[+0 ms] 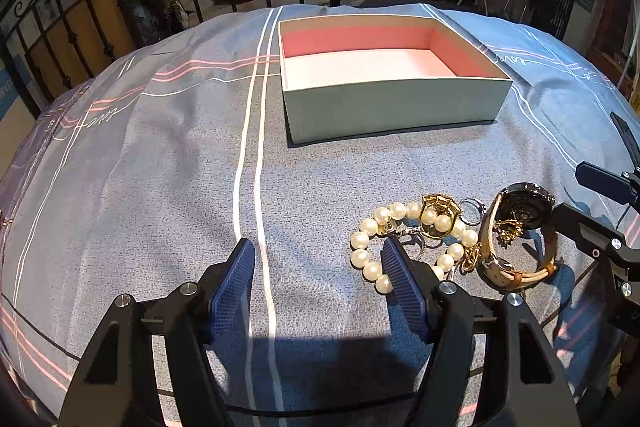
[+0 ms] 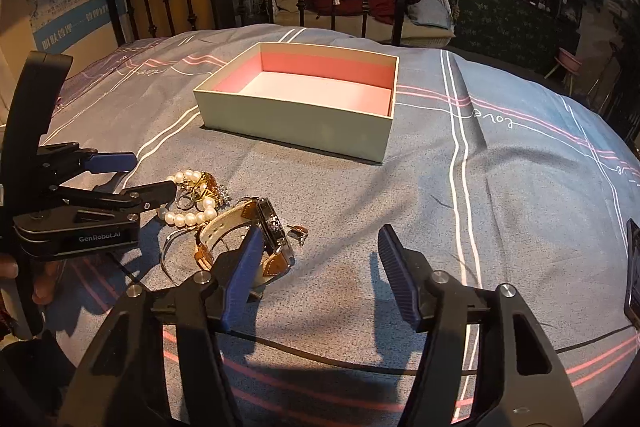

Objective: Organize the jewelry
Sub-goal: 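Grasp the pearl bracelet with the left gripper while the right gripper grasps the gold watch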

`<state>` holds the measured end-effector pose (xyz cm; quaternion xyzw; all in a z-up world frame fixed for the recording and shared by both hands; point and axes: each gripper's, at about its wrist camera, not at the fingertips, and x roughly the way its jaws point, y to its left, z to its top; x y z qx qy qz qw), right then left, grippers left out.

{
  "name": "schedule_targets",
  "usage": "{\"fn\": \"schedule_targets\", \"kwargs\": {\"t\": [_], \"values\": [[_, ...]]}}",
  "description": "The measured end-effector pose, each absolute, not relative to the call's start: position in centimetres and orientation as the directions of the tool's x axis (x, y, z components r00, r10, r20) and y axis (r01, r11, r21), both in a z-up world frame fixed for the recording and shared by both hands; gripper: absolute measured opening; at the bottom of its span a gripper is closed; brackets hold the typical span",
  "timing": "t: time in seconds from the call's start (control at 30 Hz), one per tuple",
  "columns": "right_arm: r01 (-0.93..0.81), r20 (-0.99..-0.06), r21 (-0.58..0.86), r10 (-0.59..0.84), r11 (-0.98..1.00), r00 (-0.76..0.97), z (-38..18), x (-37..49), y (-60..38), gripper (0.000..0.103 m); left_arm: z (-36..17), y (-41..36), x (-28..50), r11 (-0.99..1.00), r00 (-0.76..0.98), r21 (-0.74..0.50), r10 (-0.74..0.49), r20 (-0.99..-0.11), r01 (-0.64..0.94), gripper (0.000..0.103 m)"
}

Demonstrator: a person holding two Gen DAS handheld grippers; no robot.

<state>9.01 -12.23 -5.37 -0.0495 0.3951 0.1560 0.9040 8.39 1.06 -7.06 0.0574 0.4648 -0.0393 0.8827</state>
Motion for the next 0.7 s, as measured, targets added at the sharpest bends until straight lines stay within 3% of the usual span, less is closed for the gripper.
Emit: {"fn": "schedule_targets", "kwargs": {"t": [0.17, 0.7], "values": [[-0.353, -0.777, 0.055, 0.262, 0.934, 0.573, -6.7, 9.8, -11.5, 0.043, -7.6, 1.3, 8.7, 0.992, 0.546, 0.048, -0.022, -0.838, 0.113, 0.066], [-0.342, -0.834, 0.001, 0.190, 0.940, 0.518, -7.5, 8.6, -10.6, 0.042, -7.1, 0.9, 7.9, 0.996, 0.522, 0.021, -0.029, -0.853, 0.089, 0.054]]}}
